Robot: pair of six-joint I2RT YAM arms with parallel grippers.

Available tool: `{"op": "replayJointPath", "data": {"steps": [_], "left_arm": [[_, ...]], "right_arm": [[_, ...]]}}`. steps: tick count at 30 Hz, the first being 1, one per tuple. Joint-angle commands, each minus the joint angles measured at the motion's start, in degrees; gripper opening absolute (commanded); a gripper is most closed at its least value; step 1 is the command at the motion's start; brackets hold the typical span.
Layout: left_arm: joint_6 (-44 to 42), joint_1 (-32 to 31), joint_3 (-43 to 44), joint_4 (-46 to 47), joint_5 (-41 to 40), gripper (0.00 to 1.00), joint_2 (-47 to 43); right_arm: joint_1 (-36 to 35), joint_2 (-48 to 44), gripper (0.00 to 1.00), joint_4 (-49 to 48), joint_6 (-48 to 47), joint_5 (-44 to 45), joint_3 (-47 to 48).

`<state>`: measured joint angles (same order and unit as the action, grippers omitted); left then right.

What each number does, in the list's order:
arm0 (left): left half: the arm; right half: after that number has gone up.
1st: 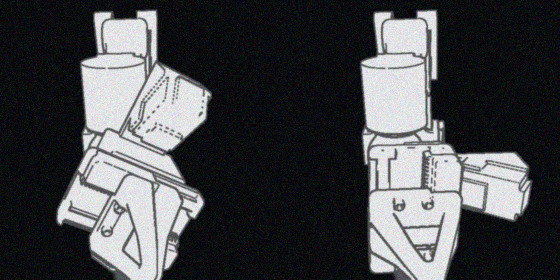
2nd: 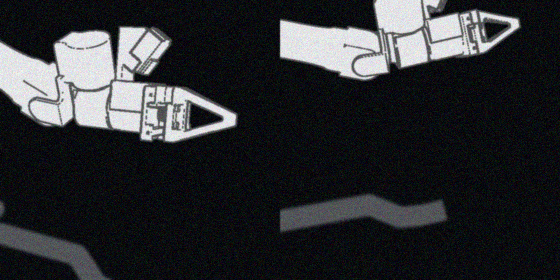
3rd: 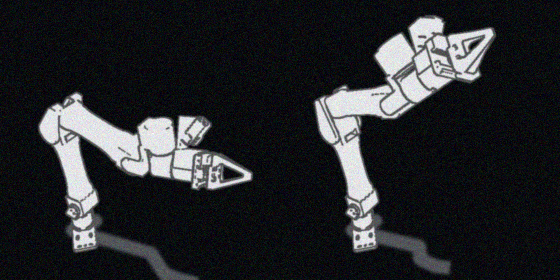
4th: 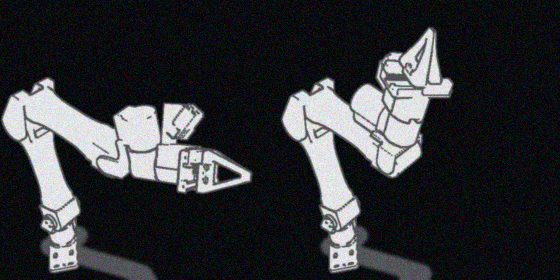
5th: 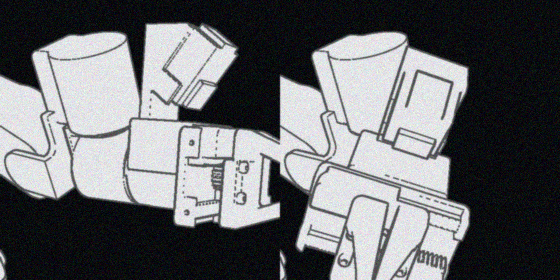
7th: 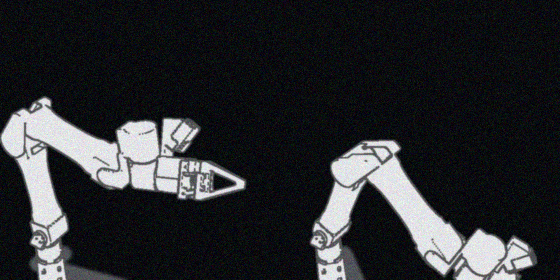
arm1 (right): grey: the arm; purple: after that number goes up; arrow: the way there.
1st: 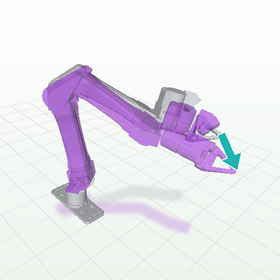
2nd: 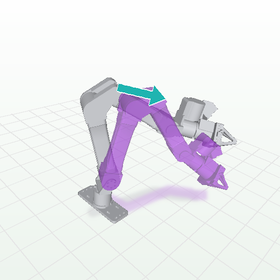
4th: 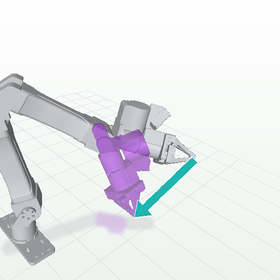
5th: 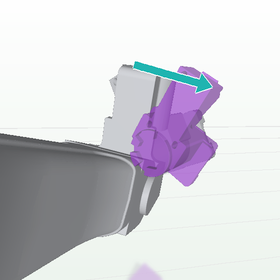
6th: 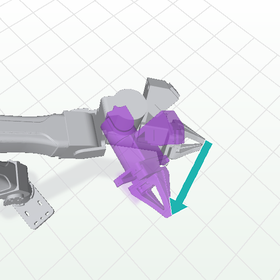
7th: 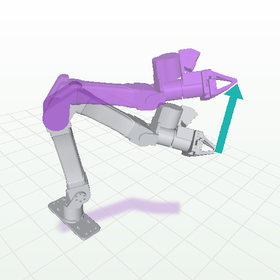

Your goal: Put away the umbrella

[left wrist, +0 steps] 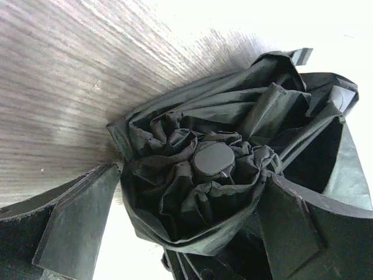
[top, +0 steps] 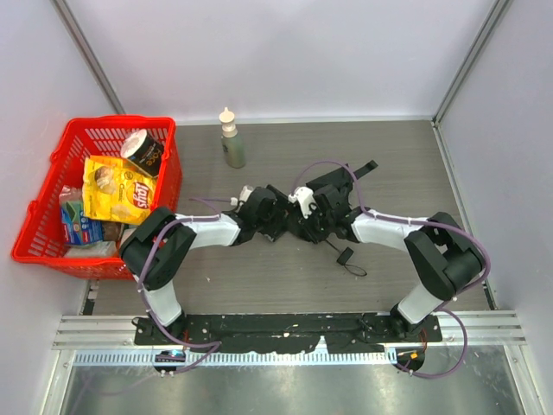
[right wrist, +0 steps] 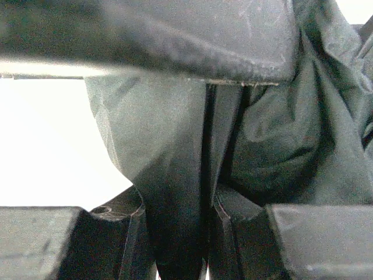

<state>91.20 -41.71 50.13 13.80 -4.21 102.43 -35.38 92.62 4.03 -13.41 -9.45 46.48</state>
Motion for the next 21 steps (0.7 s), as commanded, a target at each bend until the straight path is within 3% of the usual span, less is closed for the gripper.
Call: {"op": "replayJointPath", "data": {"steps": [1, 4, 12, 19, 21], "left_arm": [[2.23, -0.56, 0.75, -10.28, 3.93, 1.0, -0.75], [3.72, -0.74, 1.99, -9.94, 6.76, 1.0, 1.54], [2.14, -0.91, 6.64, -12.49, 2.63, 1.0, 5.49], [0.12, -0.74, 2.09, -3.97, -2.03, 0.62, 7.25], [-1.45, -0.56, 0.77, -2.03, -2.99, 0.46, 6.91]], "right_arm": [[-0.75, -4.2, 0.01, -9.3, -0.92, 0.58, -0.86], [-0.75, -5.34, 0.01, -10.19, -0.39, 1.71, -1.04], [-3.21, -7.54, 0.01, -12.38, -2.23, 0.93, -0.25], [-4.35, -6.05, 0.01, -13.79, -3.64, -2.94, 2.03], [-4.26, -5.96, 0.01, -13.87, -3.56, -3.64, 1.51]]}}
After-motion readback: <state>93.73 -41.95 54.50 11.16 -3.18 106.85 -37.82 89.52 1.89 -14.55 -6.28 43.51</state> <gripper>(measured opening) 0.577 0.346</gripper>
